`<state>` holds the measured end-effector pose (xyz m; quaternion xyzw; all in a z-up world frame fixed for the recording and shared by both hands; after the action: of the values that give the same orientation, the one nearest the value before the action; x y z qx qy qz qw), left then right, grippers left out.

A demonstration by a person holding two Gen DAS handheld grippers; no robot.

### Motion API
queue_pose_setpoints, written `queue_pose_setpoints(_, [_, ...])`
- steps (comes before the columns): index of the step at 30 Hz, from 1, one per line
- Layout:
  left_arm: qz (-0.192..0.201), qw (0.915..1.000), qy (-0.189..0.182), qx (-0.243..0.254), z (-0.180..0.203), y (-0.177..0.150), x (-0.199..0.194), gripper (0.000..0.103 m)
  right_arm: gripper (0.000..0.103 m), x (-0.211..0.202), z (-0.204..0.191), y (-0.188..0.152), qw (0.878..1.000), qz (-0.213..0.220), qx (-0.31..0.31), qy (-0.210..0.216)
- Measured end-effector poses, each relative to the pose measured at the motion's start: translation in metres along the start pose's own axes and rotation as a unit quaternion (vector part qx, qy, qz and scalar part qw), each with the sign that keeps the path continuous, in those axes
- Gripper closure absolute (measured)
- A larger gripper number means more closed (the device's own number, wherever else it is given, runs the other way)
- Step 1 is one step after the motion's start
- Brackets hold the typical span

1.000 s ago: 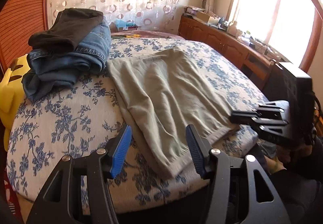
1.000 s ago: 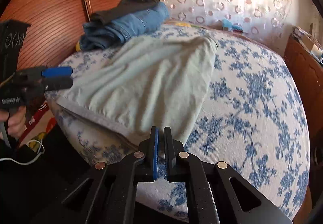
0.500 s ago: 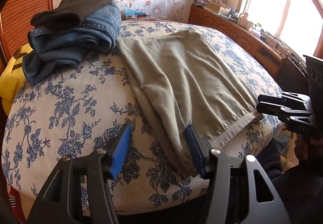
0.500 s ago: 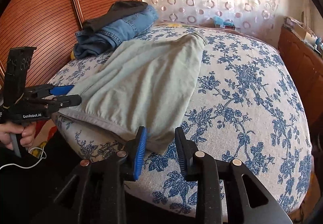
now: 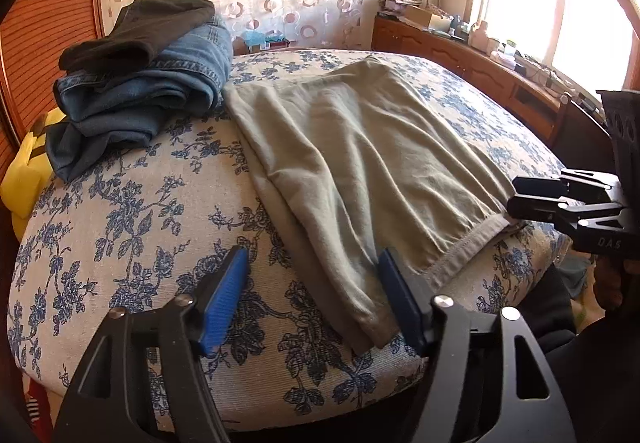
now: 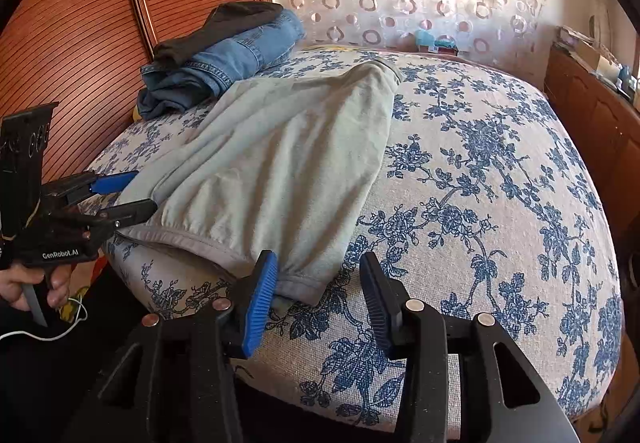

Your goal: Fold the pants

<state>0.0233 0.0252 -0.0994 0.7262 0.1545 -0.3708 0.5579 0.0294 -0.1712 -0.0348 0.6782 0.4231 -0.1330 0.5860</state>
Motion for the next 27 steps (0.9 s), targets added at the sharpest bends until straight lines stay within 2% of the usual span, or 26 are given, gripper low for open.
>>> queue_pose_setpoints(4, [-0.008, 1.0000, 0.002, 0.005, 0.002, 0.002, 0.001, 0.028, 0.057, -0.002, -0.001, 0.000, 1.000, 0.002, 0.001, -0.002])
queue_pose_setpoints(10, [-0.004, 0.9997, -0.016, -0.021, -0.006, 0.000, -0.008, 0.028, 0.057, -0.003, -0.008, -0.004, 1.000, -0.009, -0.011, 0.007])
queue_pose_setpoints(12, [-0.003, 0.9996, -0.018, -0.021, -0.005, -0.005, -0.011, 0.033, 0.057, -0.002, -0.009, -0.005, 1.000, -0.013, -0.014, 0.009])
queue_pose_setpoints(13, [-0.007, 0.9995, -0.024, -0.021, -0.005, -0.007, -0.012, 0.040, 0.057, -0.002, -0.009, -0.005, 1.000, -0.013, -0.015, 0.008])
queue_pose_setpoints(15, [-0.006, 0.9993, -0.028, -0.023, -0.004, -0.011, -0.016, 0.042, 0.057, -0.003, -0.009, -0.006, 1.000, -0.013, -0.015, 0.008])
queue_pose_setpoints(27, [0.008, 0.9974, -0.063, -0.035, 0.004, -0.017, -0.025, 0.073, 0.071, -0.003, -0.011, -0.006, 1.000, -0.020, -0.019, 0.015])
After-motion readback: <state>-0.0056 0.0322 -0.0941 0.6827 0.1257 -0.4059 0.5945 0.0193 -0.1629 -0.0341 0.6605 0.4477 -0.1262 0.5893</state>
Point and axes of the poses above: each gripper's, at about its wrist camera, not at the fingertips, and x roughly the way its jaws point, z to its right, y to its top, the point moved 3 cm from there along x, roughly the way its jaws point, and after that the axes turned 14 degrees about x, right-handed, at the moved point
